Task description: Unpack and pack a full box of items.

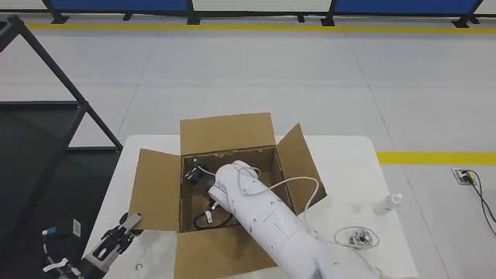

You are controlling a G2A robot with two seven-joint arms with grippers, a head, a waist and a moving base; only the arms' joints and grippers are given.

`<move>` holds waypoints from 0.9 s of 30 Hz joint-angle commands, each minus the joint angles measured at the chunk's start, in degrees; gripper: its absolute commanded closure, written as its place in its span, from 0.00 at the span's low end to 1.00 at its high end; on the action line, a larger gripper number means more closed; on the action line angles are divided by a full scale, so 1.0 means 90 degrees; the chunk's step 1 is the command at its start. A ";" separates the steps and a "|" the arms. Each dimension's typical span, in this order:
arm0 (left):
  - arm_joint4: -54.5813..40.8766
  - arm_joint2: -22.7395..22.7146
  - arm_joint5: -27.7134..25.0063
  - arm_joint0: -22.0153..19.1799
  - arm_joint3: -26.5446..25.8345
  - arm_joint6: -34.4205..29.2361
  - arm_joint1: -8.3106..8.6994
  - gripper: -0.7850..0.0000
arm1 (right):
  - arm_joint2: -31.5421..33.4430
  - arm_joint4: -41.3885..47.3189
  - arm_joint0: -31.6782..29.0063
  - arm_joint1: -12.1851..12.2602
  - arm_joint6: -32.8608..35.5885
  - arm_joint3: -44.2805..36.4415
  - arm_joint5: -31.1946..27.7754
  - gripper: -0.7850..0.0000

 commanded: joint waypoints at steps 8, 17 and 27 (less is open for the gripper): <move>-0.0043 -0.0044 -0.0047 0.0085 0.0073 -0.0019 0.0017 1.00 | 0.0029 -0.0072 0.0024 0.0014 0.0098 0.0120 -0.0474 0.18; -0.0098 -0.0056 -0.0043 0.0089 0.0106 -0.0031 0.0034 1.00 | 0.0035 -0.0196 -0.0013 0.0011 0.0153 0.0190 -0.0638 0.36; -0.0122 -0.0081 -0.0102 0.0138 0.0077 -0.0128 0.0057 1.00 | 0.0081 -0.0216 -0.0104 0.0009 0.0220 0.0253 -0.0761 0.42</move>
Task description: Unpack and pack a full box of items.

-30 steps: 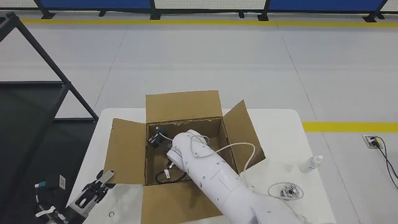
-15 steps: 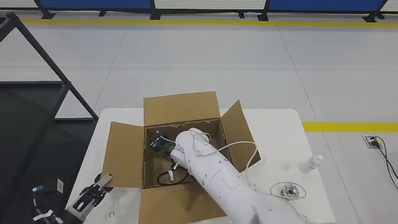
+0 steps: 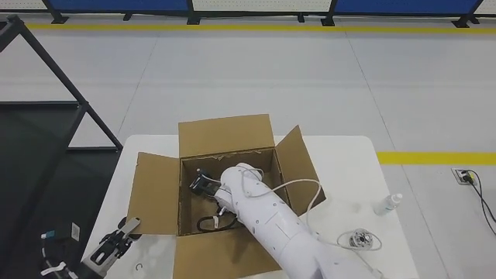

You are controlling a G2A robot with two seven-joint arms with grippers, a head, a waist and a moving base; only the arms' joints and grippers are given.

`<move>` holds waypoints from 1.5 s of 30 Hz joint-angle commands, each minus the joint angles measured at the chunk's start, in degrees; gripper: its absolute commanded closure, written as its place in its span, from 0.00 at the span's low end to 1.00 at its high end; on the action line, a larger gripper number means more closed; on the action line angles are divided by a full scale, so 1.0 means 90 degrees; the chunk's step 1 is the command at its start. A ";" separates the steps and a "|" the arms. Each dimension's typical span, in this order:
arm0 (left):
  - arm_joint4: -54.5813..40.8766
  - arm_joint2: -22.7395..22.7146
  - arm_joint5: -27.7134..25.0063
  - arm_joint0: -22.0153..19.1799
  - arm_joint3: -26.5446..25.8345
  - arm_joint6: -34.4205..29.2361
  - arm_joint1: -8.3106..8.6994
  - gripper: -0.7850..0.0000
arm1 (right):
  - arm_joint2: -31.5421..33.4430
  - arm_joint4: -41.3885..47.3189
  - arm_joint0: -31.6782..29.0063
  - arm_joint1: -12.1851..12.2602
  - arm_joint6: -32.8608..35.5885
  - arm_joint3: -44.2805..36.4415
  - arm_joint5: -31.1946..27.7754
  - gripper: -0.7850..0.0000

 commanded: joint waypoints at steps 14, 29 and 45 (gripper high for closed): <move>-0.0167 -0.0025 -0.0065 0.0074 -0.0071 -0.0201 0.0033 1.00 | 0.0073 -0.0035 -0.0069 0.0003 0.0065 0.0064 -0.0211 0.56; -0.0260 -0.0041 -0.0067 0.0054 -0.0063 -0.0232 0.0063 1.00 | 0.0136 -0.0073 -0.0104 0.0007 0.0221 0.0126 -0.0329 0.85; -0.0196 -0.0003 -0.0019 -0.0091 0.0119 -0.0237 0.0105 1.00 | 0.0390 0.0132 0.0206 0.0088 -0.0134 0.0147 -0.0381 1.00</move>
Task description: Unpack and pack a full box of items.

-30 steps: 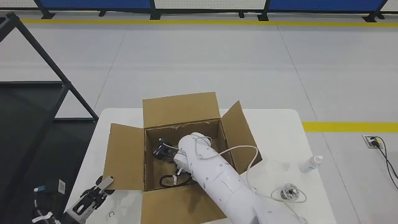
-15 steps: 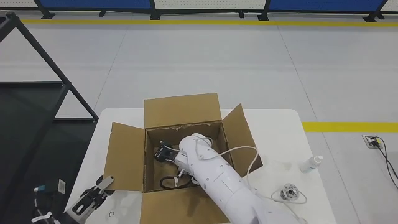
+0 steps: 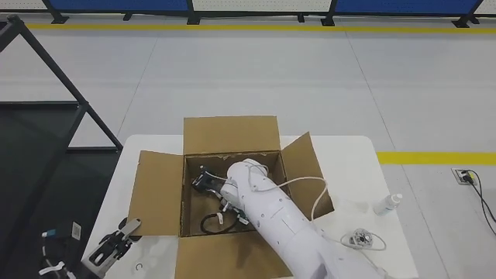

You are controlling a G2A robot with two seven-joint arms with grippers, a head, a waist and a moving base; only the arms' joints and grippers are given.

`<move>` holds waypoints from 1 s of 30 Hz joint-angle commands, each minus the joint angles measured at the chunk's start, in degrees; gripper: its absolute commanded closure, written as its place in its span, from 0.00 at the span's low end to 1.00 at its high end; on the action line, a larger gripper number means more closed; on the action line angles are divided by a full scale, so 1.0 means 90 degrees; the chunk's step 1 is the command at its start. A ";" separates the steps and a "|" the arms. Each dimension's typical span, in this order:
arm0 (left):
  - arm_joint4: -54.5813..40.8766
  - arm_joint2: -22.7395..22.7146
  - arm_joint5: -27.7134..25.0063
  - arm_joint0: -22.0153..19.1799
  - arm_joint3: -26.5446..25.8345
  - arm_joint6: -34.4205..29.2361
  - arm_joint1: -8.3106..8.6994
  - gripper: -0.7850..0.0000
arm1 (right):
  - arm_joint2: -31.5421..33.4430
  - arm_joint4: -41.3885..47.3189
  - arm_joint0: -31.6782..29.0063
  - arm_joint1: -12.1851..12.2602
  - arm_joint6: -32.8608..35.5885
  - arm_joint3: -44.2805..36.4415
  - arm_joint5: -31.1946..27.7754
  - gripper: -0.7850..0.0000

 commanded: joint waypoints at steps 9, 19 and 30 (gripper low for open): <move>0.0092 0.0121 0.0122 -0.0187 0.0112 0.0190 0.0016 1.00 | 0.0114 0.0027 0.0187 0.0069 -0.0008 -0.0119 -0.0029 1.00; 0.0076 0.0048 0.0253 -0.0393 0.0282 0.0250 0.0050 1.00 | 0.0275 0.0100 0.0343 0.0227 -0.0158 -0.0158 -0.0458 1.00; 0.0349 0.0054 0.0193 -0.0742 0.0576 0.0064 0.0117 1.00 | 0.0376 -0.0012 0.0375 0.0473 -0.0332 -0.0351 -0.0943 1.00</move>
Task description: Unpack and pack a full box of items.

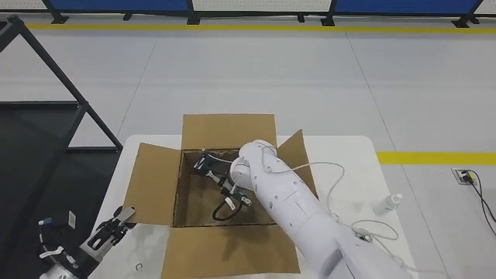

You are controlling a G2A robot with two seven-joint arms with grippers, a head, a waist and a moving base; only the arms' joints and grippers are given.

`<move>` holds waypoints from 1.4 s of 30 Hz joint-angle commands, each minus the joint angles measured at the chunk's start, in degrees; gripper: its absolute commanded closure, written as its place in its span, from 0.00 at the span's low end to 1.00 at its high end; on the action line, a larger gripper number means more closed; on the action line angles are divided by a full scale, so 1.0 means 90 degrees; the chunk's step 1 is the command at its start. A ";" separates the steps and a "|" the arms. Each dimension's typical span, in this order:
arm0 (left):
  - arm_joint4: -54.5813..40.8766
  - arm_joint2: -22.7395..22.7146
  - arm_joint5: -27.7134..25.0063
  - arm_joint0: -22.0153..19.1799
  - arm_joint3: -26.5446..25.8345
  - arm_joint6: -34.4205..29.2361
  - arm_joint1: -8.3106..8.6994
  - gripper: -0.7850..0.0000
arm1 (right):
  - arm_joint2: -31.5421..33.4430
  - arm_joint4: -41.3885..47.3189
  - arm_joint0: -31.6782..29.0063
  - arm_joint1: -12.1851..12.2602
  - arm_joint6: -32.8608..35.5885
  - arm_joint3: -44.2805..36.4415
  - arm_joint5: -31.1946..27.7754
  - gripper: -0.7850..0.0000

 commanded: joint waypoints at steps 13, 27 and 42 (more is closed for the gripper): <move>0.0293 0.0026 -0.0077 -0.0521 0.0394 -0.0103 0.0091 0.87 | 0.0379 -0.0315 -0.0292 0.0668 -0.0785 -0.1339 -0.0133 1.00; 0.0018 -0.0033 -0.0154 -0.0342 0.0257 0.0088 0.0106 0.00 | 0.0516 -0.0385 -0.0485 0.0841 -0.0530 -0.1845 0.0086 1.00; -0.1341 0.0135 -0.0197 0.0004 0.0085 -0.0032 0.0044 0.00 | 0.1206 -0.0342 -0.0764 0.1270 -0.0071 -0.3633 -0.0130 1.00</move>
